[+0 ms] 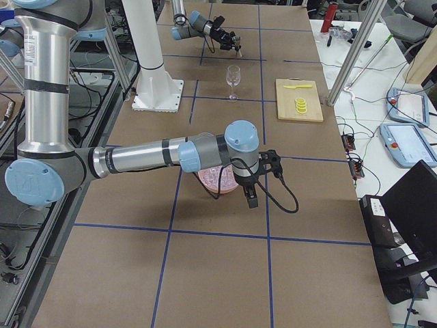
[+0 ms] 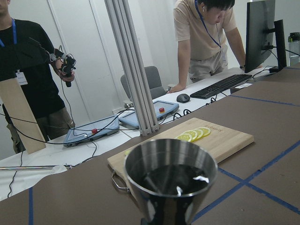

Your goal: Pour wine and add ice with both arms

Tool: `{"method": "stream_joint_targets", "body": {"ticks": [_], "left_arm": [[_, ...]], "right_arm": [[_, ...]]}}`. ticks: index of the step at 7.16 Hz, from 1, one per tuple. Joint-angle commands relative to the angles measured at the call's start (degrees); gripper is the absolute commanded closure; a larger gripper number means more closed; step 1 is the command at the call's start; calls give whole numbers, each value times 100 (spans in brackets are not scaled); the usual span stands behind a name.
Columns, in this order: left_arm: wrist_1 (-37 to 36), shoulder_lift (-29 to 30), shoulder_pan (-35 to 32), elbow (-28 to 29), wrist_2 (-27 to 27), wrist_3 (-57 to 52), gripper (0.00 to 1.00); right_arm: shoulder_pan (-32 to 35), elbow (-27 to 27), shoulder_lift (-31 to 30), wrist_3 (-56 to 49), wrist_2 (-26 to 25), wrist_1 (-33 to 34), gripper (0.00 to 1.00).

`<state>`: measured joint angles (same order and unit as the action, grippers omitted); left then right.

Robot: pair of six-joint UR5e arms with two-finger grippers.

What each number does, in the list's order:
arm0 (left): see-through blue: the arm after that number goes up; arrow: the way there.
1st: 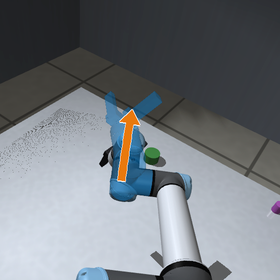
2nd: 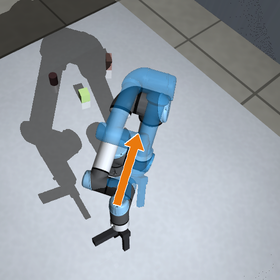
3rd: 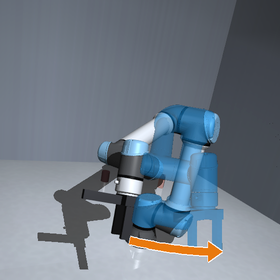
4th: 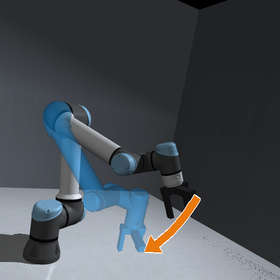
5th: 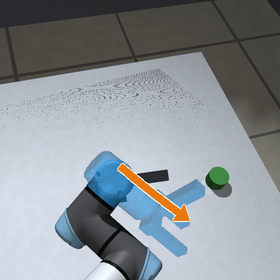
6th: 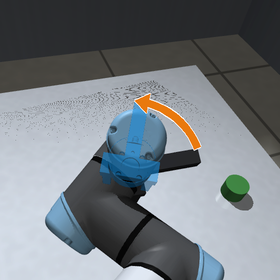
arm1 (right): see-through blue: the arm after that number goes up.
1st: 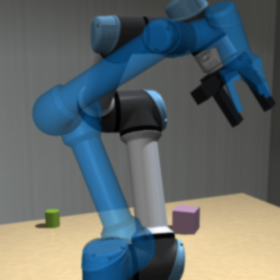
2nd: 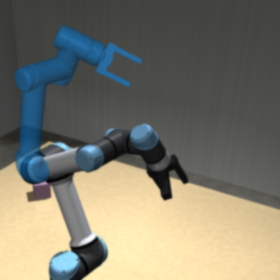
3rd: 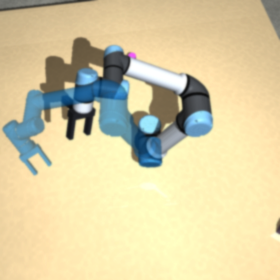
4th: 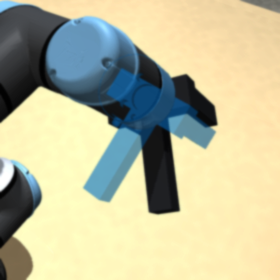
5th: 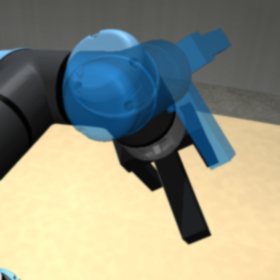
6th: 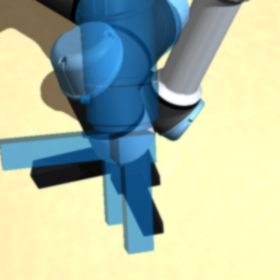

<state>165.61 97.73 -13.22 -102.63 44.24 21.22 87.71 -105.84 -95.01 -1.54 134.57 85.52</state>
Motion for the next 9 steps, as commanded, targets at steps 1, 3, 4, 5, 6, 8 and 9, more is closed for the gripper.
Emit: {"method": "stream_joint_targets", "body": {"ticks": [1,3,4,5,6,8,9], "left_arm": [[-745,376,-109,-160,425,189,100],[-1483,439,-347,-388,953,189,100],[-1975,596,-356,-546,1025,189,100],[-2328,720,-339,-600,1008,172,100],[-2663,930,-330,-583,1008,145,100],[-3078,1133,-286,-495,903,76,100],[-3262,1247,-277,-503,711,-195,100]], "right_arm": [[0,10,0,-4,-1,0,0],[0,28,-9,-4,-1,0,0],[0,28,-9,-4,-1,0,0],[0,11,-26,-4,-1,0,0],[0,-7,-35,-4,-1,0,0],[0,1,-35,-4,-1,0,0],[0,2,-35,-4,-10,0,0]]}}
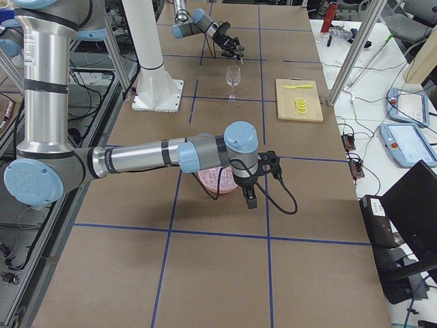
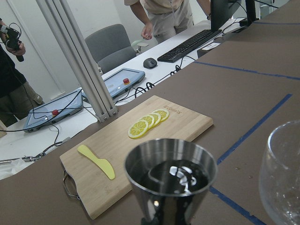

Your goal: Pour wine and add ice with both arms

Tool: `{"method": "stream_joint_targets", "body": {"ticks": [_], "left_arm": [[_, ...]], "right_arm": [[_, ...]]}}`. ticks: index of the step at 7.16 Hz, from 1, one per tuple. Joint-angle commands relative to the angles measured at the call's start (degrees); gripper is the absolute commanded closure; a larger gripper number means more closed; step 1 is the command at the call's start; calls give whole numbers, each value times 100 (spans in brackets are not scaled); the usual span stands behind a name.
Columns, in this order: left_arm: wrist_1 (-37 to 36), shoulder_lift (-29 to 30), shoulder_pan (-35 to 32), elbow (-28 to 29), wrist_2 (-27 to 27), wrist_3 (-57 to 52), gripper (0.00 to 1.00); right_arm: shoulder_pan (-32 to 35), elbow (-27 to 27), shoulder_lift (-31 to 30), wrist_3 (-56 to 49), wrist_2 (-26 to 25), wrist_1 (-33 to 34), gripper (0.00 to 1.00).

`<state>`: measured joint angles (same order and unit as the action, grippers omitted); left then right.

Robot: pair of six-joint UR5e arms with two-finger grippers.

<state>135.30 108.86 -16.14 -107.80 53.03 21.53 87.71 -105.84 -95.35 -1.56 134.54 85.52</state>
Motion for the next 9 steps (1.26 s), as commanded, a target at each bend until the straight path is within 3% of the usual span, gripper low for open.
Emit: {"method": "stream_joint_targets", "body": {"ticks": [1,3,7,9], "left_arm": [[-345,335,23,22,-423,-472,100],[-372,582,58,240,-452,-693,100],[-416,698,426,277,-1591,-2350,100],[-416,741,602,286,-1909,-3168,100]], "right_arm": [[0,2,-10,-11,-7,0,0],[0,2,-10,-2,-7,0,0],[0,20,-1,7,2,0,0],[0,20,-10,7,11,0,0]]}}
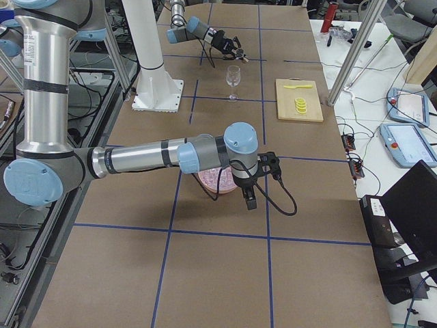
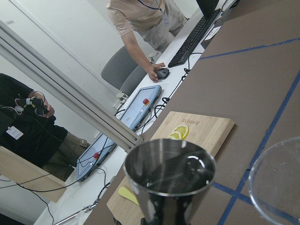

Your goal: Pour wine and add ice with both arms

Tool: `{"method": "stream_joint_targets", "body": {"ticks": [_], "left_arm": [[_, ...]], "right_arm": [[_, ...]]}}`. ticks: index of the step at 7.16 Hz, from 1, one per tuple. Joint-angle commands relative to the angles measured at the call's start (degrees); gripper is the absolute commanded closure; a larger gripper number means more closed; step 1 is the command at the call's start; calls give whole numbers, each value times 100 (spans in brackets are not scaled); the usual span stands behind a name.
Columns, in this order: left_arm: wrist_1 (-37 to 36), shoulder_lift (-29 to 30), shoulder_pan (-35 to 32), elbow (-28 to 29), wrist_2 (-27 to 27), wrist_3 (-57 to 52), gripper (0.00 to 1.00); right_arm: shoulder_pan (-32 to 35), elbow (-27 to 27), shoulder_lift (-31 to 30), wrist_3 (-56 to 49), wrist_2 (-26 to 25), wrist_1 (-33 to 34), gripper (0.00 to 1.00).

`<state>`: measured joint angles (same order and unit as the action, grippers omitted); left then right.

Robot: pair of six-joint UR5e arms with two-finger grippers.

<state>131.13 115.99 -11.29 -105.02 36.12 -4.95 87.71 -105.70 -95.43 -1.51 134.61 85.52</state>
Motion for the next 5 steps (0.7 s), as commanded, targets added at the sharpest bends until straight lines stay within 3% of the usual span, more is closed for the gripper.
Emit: {"method": "stream_joint_targets", "body": {"ticks": [1,5], "left_arm": [[9,37,119,51,-333,-916,100],[9,230,127,43,-606,-3014,100]], "right_arm": [[0,5,-2,1,4,9,0],[0,14,-2,10,13,9,0]]}}
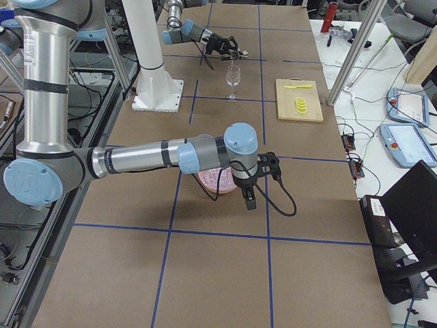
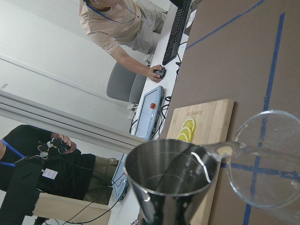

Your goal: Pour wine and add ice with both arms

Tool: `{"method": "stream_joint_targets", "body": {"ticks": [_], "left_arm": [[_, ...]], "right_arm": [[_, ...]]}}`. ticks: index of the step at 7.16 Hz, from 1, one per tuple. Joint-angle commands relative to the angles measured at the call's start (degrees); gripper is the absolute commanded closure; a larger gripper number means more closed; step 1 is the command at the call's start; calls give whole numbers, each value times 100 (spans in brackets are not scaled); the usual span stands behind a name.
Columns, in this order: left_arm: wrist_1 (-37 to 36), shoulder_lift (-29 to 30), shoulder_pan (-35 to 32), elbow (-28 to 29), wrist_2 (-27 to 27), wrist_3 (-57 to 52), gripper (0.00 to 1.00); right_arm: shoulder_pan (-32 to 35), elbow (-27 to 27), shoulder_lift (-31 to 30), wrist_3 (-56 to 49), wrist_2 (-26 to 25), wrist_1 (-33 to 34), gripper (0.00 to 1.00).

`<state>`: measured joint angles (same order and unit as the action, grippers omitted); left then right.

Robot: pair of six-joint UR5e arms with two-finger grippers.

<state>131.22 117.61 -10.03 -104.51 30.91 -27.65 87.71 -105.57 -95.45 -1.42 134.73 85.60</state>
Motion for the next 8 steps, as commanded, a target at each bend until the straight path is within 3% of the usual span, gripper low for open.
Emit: {"method": "stream_joint_targets", "body": {"ticks": [1,8], "left_arm": [[9,77,1,-17,-86,-1003,100],[122,104,-7,-104,-77,-2210,100]], "right_arm": [[0,1,-9,1,0,0,0],[0,-25,-9,98,9,0,0]]}}
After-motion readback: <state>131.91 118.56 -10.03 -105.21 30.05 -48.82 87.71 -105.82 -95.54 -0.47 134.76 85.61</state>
